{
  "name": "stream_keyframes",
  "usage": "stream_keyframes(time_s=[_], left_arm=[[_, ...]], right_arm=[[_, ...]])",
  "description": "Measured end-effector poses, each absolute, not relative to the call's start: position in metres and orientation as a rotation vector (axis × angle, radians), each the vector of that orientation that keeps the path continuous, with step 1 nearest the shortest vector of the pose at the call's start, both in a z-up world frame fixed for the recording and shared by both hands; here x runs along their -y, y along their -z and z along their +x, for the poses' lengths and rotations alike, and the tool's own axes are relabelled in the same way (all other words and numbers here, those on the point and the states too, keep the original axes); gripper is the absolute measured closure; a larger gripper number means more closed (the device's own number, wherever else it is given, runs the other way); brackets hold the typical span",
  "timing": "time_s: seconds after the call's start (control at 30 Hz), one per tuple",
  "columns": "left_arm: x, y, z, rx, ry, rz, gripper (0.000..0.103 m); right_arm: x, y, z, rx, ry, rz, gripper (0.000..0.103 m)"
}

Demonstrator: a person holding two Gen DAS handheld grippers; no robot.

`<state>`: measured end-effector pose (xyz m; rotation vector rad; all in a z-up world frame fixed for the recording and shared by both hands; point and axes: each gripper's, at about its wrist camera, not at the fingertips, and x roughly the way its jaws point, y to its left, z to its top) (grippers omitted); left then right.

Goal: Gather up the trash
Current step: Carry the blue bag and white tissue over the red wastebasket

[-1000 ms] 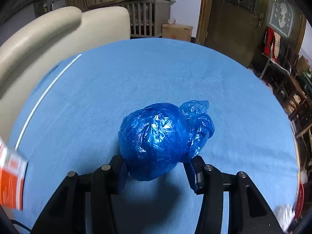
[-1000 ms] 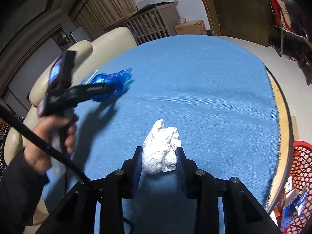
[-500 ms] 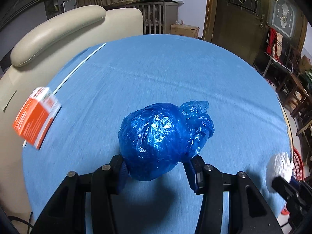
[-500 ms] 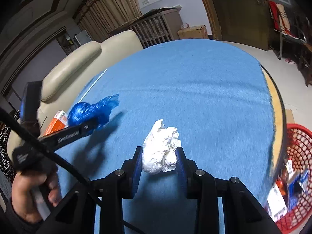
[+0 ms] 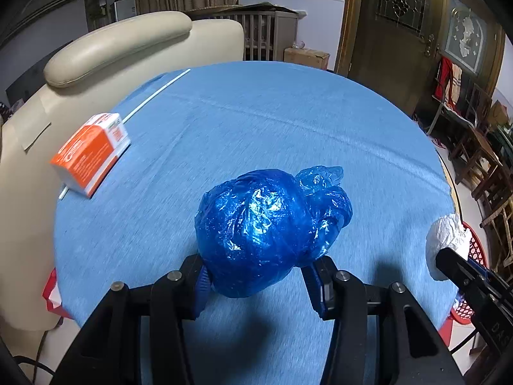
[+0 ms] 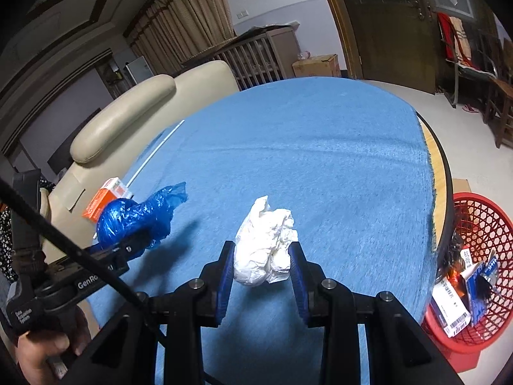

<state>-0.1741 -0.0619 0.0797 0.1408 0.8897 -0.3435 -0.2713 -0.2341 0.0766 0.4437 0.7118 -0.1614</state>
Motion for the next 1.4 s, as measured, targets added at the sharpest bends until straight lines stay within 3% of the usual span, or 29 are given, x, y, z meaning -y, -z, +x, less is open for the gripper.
stream_keyframes(time_s=[1.4], left_arm=[[0.060, -0.101, -0.205, -0.823, 0.352, 0.179, 0.051]], right_arm=[[0.232, -0.102, -0.306, -0.623, 0.173, 0.447, 0.068]])
